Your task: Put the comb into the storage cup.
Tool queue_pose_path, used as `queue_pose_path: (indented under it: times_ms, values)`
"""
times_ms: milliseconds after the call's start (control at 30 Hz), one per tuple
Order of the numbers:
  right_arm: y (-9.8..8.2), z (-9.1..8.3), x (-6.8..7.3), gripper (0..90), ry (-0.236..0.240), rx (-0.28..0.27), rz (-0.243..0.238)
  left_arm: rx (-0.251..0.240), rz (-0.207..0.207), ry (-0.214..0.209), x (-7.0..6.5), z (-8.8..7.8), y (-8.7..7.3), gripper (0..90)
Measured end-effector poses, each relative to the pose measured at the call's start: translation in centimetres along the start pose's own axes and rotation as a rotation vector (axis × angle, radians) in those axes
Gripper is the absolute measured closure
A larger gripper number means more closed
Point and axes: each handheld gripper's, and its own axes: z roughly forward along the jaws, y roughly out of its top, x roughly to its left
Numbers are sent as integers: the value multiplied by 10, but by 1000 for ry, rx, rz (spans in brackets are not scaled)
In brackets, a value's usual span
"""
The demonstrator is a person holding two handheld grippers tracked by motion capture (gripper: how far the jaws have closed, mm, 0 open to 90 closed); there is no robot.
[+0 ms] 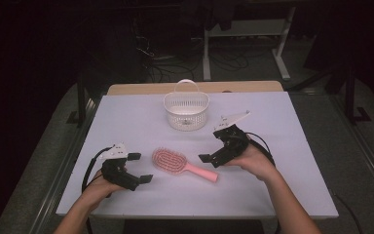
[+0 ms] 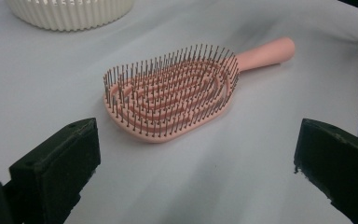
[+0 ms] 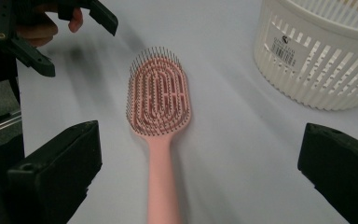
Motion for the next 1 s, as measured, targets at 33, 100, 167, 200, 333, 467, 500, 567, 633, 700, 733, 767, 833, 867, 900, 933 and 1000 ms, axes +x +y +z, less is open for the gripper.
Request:
queue_pose_path:
  times_ms: [33,100,167,200,333,467,500,567,633,700,733,767,833,867,900,933,1000]
  values:
    - [1,0,0,0,0,0,-4,0,0,1,0,0,0,2]
    - [5,1,0,0,1,2,-8,-1,-4,1,0,-1,0,2]
    - [8,3,0,0,3,1,-10,-5,-8,-1,0,-1,0,2]
    - [10,4,0,0,4,1,-12,-8,-9,0,0,-1,0,2]
    - [15,8,0,0,5,2,-18,-9,-8,-3,1,-1,0,2]
    - [19,11,0,0,9,7,-21,-7,-7,-3,1,-1,0,2]
    - [20,12,0,0,9,9,-21,-6,-7,-2,1,-1,0,2]
    - [22,14,0,0,12,11,-25,-6,-4,0,1,-2,0,2]
    - [23,14,1,0,12,15,-25,-6,-3,0,2,-2,0,2]
    - [25,17,2,0,16,32,-33,-9,-7,1,2,-2,0,2]
    - [26,18,2,0,16,38,-36,-8,-6,1,1,-2,0,2]
    - [27,19,2,0,18,41,-38,-7,-6,1,1,-2,0,2]
    - [28,20,3,0,16,48,-39,-7,-4,-2,1,-2,0,2]
    - [29,21,3,0,16,53,-46,-7,-3,-2,1,-2,0,2]
    - [30,21,3,0,14,58,-49,-7,-3,-2,1,-2,0,2]
    - [31,22,4,0,12,62,-49,-6,-3,-2,1,-2,0,2]
    - [33,22,4,0,10,71,-50,-6,-2,-2,1,-2,0,2]
